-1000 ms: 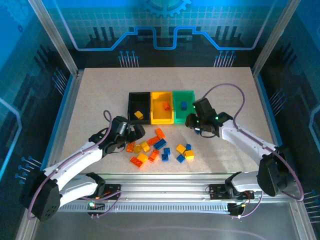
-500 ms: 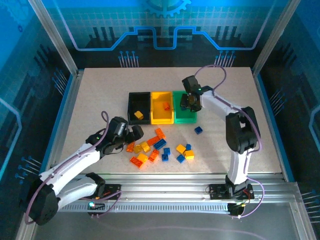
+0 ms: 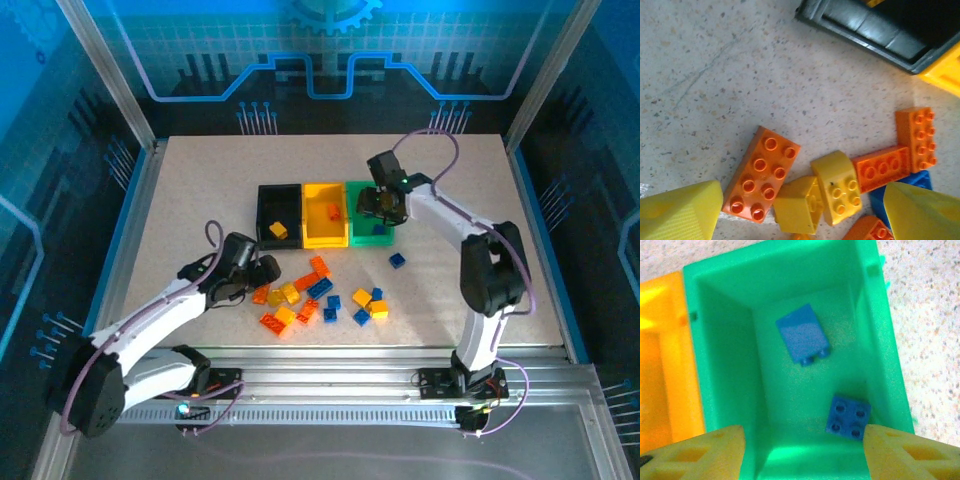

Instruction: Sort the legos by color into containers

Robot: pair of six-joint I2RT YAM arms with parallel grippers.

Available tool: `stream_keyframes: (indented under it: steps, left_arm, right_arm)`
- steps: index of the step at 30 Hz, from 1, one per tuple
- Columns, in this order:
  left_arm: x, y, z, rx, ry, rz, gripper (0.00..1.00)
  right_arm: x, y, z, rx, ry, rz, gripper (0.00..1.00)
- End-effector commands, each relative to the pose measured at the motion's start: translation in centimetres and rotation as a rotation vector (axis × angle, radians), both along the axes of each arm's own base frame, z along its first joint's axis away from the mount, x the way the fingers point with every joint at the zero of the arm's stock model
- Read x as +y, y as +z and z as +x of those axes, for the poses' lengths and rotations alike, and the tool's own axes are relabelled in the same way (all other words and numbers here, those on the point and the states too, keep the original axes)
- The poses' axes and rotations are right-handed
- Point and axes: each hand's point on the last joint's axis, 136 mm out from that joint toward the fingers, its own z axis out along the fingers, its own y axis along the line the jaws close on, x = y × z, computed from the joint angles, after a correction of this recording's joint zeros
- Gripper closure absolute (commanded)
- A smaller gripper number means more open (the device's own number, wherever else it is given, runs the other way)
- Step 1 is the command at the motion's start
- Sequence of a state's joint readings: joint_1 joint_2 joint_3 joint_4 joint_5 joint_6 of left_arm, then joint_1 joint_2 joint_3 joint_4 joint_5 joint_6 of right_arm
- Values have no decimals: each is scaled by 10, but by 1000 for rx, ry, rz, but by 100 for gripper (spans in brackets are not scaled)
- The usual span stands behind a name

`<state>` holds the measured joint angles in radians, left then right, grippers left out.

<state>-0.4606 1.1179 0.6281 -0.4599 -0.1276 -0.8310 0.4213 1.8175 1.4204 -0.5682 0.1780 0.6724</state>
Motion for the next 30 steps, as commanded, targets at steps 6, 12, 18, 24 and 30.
stream_keyframes:
  steps: [6, 12, 18, 24, 30]
  left_arm:
    - [-1, -38, 19, 78, -56, 126, 10]
    - [-1, -62, 16, 151, -67, 169, 23]
    - [4, -66, 5, 172, -78, 189, 46]
    - [5, -61, 4, 167, -72, 195, 59]
    - [0, -27, 12, 90, -71, 170, 73]
  right_arm:
    - [13, 8, -39, -38, 40, 78, 35]
    - [3, 7, -51, -45, 25, 70, 35]
    - [-5, 13, -53, -73, 2, 66, 35]
    - [-10, 14, -55, -78, -10, 59, 35]
    - [-17, 15, -60, -90, -26, 65, 35]
